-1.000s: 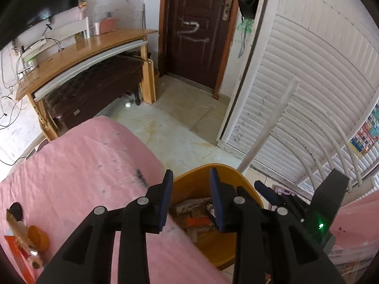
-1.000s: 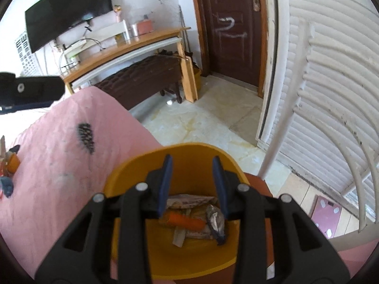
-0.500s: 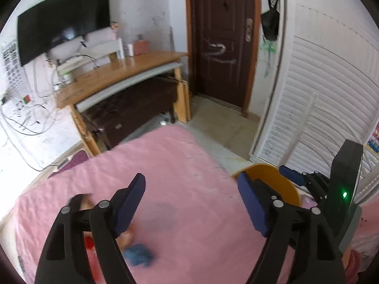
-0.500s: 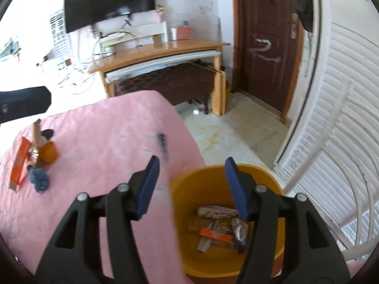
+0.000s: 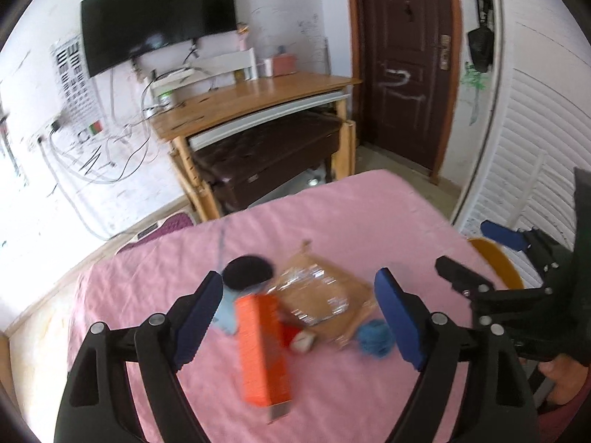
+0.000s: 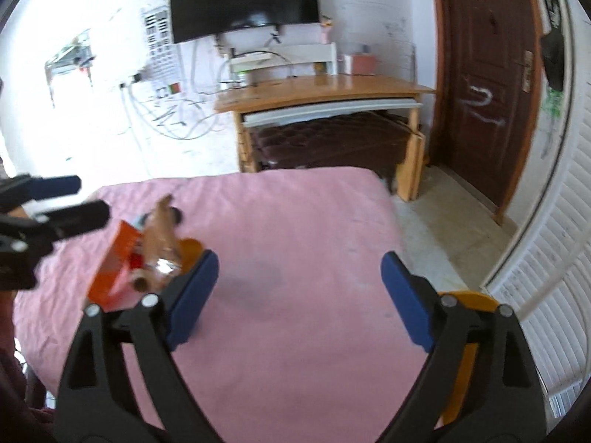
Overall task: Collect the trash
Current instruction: 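Grasp the brown biscuit packet with the right tool and lift it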
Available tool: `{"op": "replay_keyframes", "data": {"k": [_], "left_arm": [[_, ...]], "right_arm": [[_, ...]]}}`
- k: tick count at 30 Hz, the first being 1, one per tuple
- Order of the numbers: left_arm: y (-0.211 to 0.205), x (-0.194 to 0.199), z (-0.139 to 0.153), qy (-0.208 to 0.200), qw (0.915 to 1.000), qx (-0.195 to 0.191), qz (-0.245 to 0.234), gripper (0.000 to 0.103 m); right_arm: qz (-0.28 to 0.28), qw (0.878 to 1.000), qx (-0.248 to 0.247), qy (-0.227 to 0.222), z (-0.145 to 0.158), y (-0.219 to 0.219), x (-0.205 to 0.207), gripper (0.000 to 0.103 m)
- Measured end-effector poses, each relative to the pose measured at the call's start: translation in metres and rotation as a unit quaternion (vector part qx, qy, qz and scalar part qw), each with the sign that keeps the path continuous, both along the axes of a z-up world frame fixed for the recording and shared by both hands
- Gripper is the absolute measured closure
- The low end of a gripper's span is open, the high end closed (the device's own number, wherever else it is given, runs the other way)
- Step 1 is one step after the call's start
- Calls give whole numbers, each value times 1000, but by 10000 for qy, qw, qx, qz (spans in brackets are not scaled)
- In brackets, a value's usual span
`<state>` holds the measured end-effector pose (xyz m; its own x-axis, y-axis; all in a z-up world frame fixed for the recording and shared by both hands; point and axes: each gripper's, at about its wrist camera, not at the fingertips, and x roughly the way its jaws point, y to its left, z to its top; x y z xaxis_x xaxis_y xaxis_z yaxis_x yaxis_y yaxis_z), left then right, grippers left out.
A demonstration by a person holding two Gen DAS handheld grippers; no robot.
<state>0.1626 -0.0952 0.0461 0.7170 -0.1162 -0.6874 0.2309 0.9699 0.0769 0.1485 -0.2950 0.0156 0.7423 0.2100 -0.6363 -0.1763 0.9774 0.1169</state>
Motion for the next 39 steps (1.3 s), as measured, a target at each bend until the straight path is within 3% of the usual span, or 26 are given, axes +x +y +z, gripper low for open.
{"op": "replay_keyframes", "data": {"k": [9, 17, 25, 30, 33, 35, 39], "left_arm": [[45, 7, -33, 346, 9990, -169, 217, 24], [39, 4, -67, 657, 9978, -48, -55, 24], [48, 4, -87, 811, 9963, -278, -73, 25], [53, 4, -94, 939, 9935, -600, -235, 40], [54, 1, -98, 925, 9925, -734, -302, 55], [57, -1, -99, 928, 9914, -855, -344, 75], [68, -5, -100, 957, 9886, -1118, -317, 78]], "right_arm": [[270, 9995, -140, 48, 5, 35, 3, 12], [316, 9990, -249, 180, 1, 49, 7, 11], [494, 9979, -316, 272, -2, 67, 11, 11], [610, 9966, -426, 345, -6, 82, 16, 11], [664, 9959, -462, 400, -8, 90, 20, 11], [692, 9957, -459, 420, -9, 94, 22, 11], [748, 9951, -457, 465, -10, 101, 25, 11]]}}
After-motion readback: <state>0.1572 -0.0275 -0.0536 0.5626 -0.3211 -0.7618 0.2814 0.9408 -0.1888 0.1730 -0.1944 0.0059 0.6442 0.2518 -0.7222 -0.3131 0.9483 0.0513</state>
